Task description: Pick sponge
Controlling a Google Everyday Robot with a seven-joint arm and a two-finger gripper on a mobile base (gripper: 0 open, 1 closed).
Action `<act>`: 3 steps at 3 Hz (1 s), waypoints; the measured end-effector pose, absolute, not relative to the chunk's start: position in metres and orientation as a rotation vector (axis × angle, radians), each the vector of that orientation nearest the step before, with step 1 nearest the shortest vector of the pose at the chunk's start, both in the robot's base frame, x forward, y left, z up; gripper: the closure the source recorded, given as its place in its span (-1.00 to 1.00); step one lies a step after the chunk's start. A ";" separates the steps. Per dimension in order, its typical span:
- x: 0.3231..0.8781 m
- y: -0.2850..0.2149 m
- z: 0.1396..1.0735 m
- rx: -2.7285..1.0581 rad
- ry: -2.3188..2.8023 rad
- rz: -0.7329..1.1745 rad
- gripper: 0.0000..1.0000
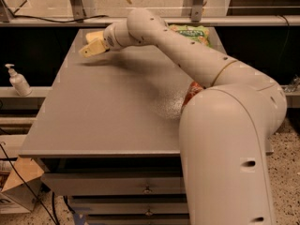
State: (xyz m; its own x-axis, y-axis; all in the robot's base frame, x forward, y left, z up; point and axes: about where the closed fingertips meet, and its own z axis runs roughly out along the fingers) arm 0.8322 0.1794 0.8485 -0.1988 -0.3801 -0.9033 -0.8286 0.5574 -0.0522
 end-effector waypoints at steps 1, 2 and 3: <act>0.841 0.181 0.845 -0.978 1.808 0.582 -0.66; 0.845 0.185 0.842 -0.978 1.815 0.595 -0.20; 0.846 0.180 0.839 -0.968 1.826 0.601 0.28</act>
Offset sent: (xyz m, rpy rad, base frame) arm 0.0192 0.0037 -0.0050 0.0254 0.0330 -0.0048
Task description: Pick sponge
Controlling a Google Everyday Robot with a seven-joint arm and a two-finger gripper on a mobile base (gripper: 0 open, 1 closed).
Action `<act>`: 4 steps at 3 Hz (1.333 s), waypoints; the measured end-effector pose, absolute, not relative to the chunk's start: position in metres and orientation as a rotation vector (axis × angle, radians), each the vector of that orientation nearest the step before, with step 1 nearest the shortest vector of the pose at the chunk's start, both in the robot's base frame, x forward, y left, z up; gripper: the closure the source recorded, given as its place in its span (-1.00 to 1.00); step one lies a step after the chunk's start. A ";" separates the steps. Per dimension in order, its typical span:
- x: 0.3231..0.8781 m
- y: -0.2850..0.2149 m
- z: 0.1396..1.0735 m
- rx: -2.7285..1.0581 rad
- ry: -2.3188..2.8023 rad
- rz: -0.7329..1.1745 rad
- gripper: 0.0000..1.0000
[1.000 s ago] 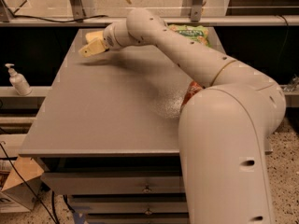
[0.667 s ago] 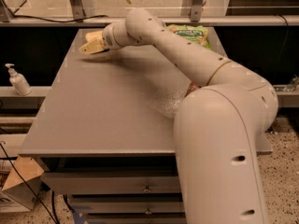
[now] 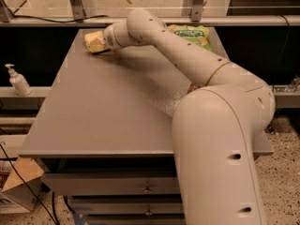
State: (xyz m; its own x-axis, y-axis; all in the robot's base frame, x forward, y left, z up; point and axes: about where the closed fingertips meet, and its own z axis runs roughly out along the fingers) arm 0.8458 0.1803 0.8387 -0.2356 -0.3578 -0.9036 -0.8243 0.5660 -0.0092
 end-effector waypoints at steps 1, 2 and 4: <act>0.840 0.177 0.846 -0.988 1.813 0.590 0.74; 0.827 0.171 0.890 -1.054 1.734 0.571 1.00; 0.787 0.134 1.029 -1.193 1.459 0.493 1.00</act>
Offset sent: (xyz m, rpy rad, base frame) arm -0.0406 -0.0249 0.1261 -0.0589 -0.2222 0.1587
